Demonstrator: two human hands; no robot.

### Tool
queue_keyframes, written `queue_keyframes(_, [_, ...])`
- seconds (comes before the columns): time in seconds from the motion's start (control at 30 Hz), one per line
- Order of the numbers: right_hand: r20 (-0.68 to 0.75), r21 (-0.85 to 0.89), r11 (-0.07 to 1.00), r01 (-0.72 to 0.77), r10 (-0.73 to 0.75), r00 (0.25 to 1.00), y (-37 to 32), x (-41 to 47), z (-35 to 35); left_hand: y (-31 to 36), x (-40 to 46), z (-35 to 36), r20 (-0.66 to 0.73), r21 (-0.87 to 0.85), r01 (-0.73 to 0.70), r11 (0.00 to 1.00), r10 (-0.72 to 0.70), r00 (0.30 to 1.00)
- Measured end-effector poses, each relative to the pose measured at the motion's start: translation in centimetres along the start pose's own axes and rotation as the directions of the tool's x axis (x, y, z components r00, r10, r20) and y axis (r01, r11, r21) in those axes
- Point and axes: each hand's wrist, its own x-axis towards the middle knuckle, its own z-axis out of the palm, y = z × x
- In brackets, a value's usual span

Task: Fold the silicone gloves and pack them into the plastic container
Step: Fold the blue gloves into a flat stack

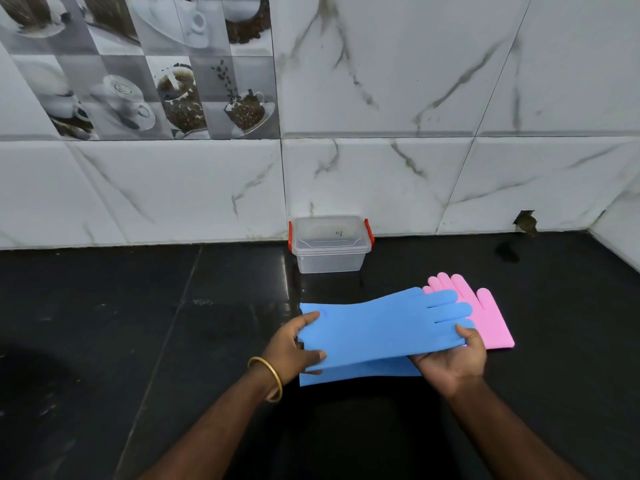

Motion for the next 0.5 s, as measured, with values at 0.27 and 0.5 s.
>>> queue_keyframes(0.27, [-0.168, 0.019, 0.999, -0.047, 0.05, 0.985, 1.1, 0.9, -2.2, -2.8, 1.4, 0.1, -0.027, 0.06, 0.032, 0.998, -0.031, 0.999])
queue_keyframes(0.5, [-0.094, -0.037, 0.996, -0.086, 0.083, 0.992, 1.6, 1.1, -3.3, -4.3, 2.2, -0.5, -0.052, 0.144, 0.049, 0.988, -0.042, 0.998])
